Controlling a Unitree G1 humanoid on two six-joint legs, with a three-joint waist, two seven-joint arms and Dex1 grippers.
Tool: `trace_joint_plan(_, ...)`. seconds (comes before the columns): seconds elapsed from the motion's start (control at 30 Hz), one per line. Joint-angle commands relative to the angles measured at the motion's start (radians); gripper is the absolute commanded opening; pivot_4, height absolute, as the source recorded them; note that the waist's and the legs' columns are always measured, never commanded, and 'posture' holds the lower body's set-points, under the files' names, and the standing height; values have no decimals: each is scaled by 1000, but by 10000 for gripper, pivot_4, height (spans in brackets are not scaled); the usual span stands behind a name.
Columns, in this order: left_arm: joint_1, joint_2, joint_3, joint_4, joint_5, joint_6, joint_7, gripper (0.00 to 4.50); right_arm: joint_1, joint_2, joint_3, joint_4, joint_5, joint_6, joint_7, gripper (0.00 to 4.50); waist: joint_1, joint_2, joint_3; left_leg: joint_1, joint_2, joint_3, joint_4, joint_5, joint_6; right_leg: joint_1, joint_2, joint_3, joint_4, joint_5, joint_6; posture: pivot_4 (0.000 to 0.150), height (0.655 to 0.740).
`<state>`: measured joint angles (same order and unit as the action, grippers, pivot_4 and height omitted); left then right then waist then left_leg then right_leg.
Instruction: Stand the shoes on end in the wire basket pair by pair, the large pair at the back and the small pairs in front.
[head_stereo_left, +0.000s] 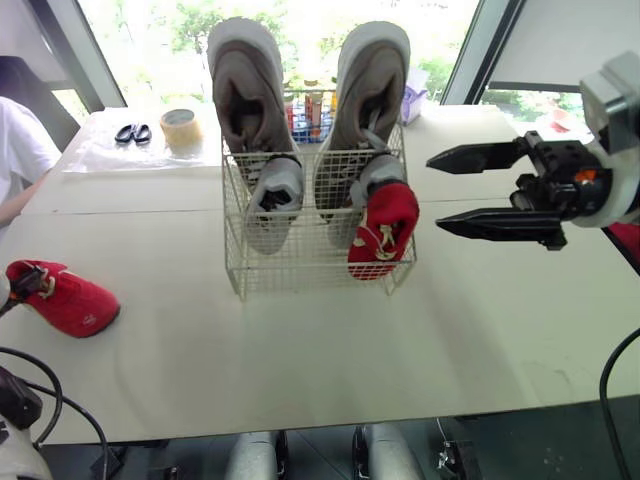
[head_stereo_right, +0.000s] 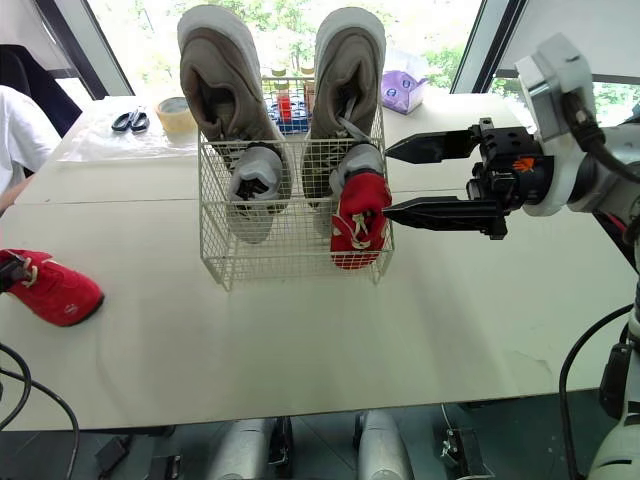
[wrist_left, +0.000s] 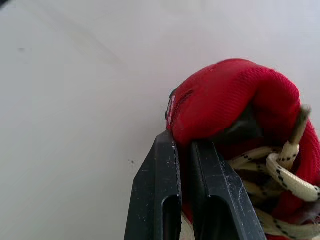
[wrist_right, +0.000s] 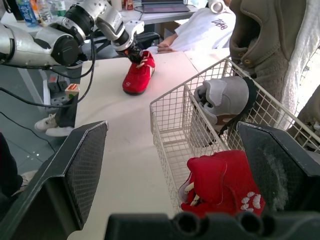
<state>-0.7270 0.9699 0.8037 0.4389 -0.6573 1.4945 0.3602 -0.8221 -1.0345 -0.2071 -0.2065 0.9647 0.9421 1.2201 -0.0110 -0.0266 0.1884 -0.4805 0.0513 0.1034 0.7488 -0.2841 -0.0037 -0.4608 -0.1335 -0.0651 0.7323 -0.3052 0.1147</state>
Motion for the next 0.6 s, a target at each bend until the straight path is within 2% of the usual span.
trace_joint_plan(0.03,-40,7,-41,-338,-28,-148,-128,592,-36,7,-7,32,2,-16,12,45000,6,-4,0,-1,0,-1,1,0,0,0,0,-1,0,0,0,1500,6675)
trace_joint_plan(0.17,-63,-45,-42,-593,-71,-334,-260,592,-44,25,20,76,-29,-43,30,45000,5,-6,-1,-2,0,-2,2,-2,-2,1,-3,-2,-1,0,-1,1500,6675)
trace_joint_plan(0.27,-110,-96,-46,-739,-103,-430,-289,592,-58,34,36,136,-59,-62,48,45000,0,-6,-1,-2,-1,-1,3,-1,1,1,-3,-2,-2,1,-1,1500,6675)
trace_joint_plan(0.33,-144,-142,-51,-819,-135,-464,-277,592,-71,36,47,176,-80,-70,59,45000,0,-6,-1,-2,-1,-1,3,-1,1,1,-2,-2,-1,1,-1,1500,6675)
trace_joint_plan(0.47,-118,-173,-156,-989,-137,-502,-290,592,-103,42,71,255,-117,-79,80,45000,-2,-6,-1,-1,-1,0,3,-1,1,1,-1,-2,-1,1,-1,1500,6675)
trace_joint_plan(0.6,-82,-249,-239,-1140,-240,-475,-272,592,-143,45,101,339,-169,-87,104,45000,0,-6,-1,-1,-2,0,4,-1,2,2,0,-2,0,1,-1,1500,6675)
